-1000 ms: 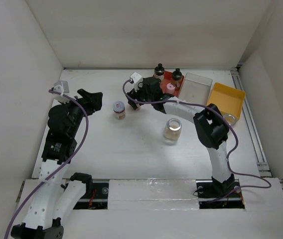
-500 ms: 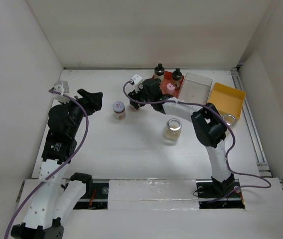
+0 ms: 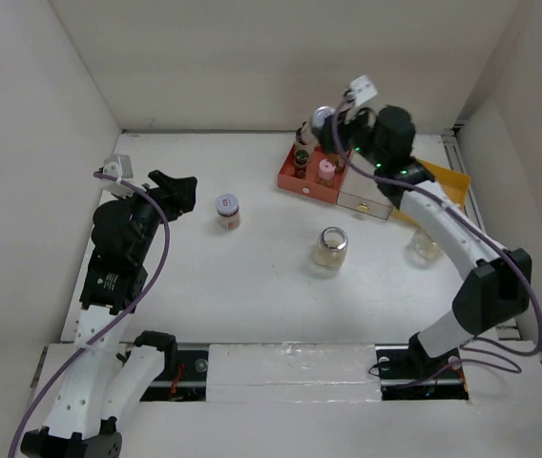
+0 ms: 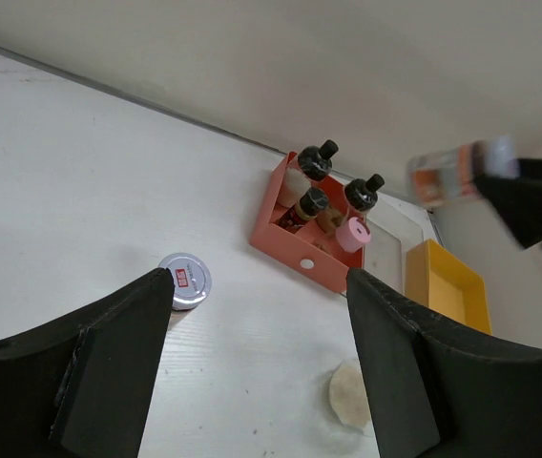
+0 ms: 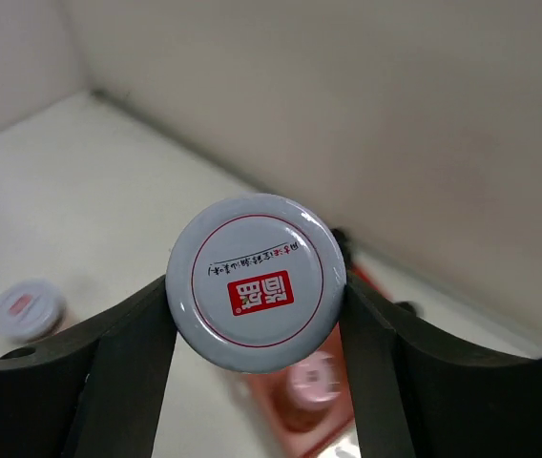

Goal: Organize the condiment bottles

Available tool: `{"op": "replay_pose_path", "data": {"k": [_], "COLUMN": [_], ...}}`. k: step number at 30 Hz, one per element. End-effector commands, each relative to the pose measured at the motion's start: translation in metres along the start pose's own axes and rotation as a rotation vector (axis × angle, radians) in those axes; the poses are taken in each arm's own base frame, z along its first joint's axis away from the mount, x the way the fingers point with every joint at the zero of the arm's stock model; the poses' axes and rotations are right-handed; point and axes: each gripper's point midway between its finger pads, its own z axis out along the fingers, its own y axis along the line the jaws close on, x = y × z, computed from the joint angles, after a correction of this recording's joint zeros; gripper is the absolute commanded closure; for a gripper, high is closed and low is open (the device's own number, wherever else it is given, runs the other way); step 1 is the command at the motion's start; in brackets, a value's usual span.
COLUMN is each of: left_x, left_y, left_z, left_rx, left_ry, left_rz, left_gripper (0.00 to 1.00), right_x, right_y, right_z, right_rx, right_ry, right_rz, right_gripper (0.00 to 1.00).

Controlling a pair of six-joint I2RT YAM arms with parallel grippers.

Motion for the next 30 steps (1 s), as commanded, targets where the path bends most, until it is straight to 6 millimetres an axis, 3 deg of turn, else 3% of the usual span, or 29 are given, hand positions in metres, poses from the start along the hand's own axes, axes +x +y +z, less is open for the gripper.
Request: {"op": "replay_pose_path", "data": {"k": [1,4,5,8,12,16,17,22,23,25,26,30], "left_x": [-0.006,-0.006,-0.006,-0.006,-0.004,-0.004,-0.004,-0.003,-0.003,-0.003,-0.003,-0.003], "left_y": [-0.007,-0.007,-0.007,-0.007,-0.006,-0.005,-0.005,-0.003,-0.003,-0.003,-0.003,-0.003], "left_z": [0.000,0.000,0.000,0.000,0.002,0.002,0.002,0.005,0.005,0.005,0.005,0.005], "left_rx": [0.037,0.037,0.037,0.037,0.032,0.032,0.032,0.020,0.020,0.020,0.020,0.020], "left_ry": [-0.026,-0.026,-0.026,-0.026,-0.019,-0.019,-0.019,-0.016,-0.016,-0.016,-0.016,-0.016], "left_rz": [0.014,0.014,0.014,0.014,0.014,0.014,0.014,0.014,0.013,0.013,0.013,0.013], "left_gripper": [0.31,0.31,0.31,0.31,0.31,0.31,0.31,0.31,0.31,0.31,0.31,0.31], "right_x": [-0.054,-0.035,-0.026,0.015,0.049,0.083,0.099,0.133,0.129,0.144,0.139,0.155], "right_y": [-0.078,-0.115,-0.135,-0.174,-0.208,-0.222,-0.228,-0.233,-0.238,-0.241,-0.244,-0.247], "right_z": [-0.030,-0.036,-0.040,-0.039,-0.034,-0.024,-0.022,-0.005,-0.002,0.002,0.002,0.002], "right_rx": [0.179,0.264,0.304,0.368,0.402,0.406,0.413,0.398,0.408,0.415,0.425,0.445], "right_ry": [-0.178,-0.140,-0.123,-0.038,0.021,0.075,0.102,0.151,0.143,0.165,0.156,0.189], "right_rz": [-0.014,-0.004,0.000,0.038,0.074,0.108,0.121,0.144,0.139,0.148,0.143,0.154], "right_gripper": [0.52,0.52,0.52,0.52,0.52,0.53,0.53,0.53,0.53,0.53,0.53,0.53]}}
